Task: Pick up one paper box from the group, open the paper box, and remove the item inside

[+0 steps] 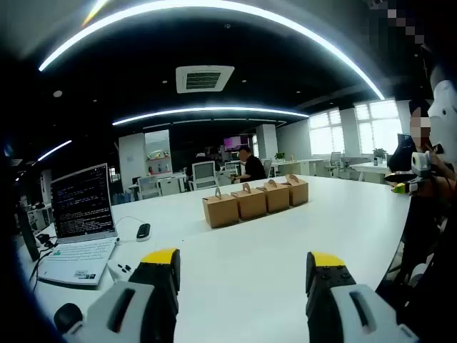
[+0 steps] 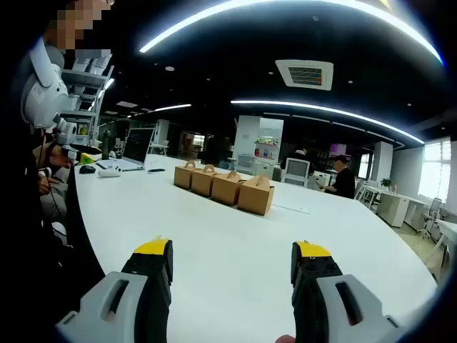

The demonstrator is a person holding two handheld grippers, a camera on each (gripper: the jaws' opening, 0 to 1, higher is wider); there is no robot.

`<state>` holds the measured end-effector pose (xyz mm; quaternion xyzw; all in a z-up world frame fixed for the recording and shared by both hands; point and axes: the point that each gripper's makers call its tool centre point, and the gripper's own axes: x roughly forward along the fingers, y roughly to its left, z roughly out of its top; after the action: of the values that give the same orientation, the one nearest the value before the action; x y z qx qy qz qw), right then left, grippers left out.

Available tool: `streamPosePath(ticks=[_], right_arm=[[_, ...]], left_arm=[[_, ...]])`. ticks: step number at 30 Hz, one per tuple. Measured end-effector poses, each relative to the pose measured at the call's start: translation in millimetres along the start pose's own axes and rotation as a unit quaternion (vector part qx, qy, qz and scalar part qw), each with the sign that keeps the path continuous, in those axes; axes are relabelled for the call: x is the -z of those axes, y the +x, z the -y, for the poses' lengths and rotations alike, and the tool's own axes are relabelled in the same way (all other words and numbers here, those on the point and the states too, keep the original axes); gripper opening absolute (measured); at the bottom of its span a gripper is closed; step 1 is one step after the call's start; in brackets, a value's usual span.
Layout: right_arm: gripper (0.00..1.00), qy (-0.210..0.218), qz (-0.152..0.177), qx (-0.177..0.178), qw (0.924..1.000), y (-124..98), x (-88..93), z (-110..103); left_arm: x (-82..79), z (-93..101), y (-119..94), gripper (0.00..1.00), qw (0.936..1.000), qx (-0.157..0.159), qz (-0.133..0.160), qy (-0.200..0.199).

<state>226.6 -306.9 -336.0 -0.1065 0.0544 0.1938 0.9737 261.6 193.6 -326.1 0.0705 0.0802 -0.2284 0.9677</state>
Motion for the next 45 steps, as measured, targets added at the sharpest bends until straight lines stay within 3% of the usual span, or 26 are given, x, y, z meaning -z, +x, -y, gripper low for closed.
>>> streamPosePath(ticks=[45], right_arm=[[0.68, -0.010, -0.021, -0.026, 0.9994, 12.6, 1.9, -6.7]], left_arm=[[-1.4, -3.1, 7.3, 0.71, 0.9999, 0.006, -0.013, -0.009]])
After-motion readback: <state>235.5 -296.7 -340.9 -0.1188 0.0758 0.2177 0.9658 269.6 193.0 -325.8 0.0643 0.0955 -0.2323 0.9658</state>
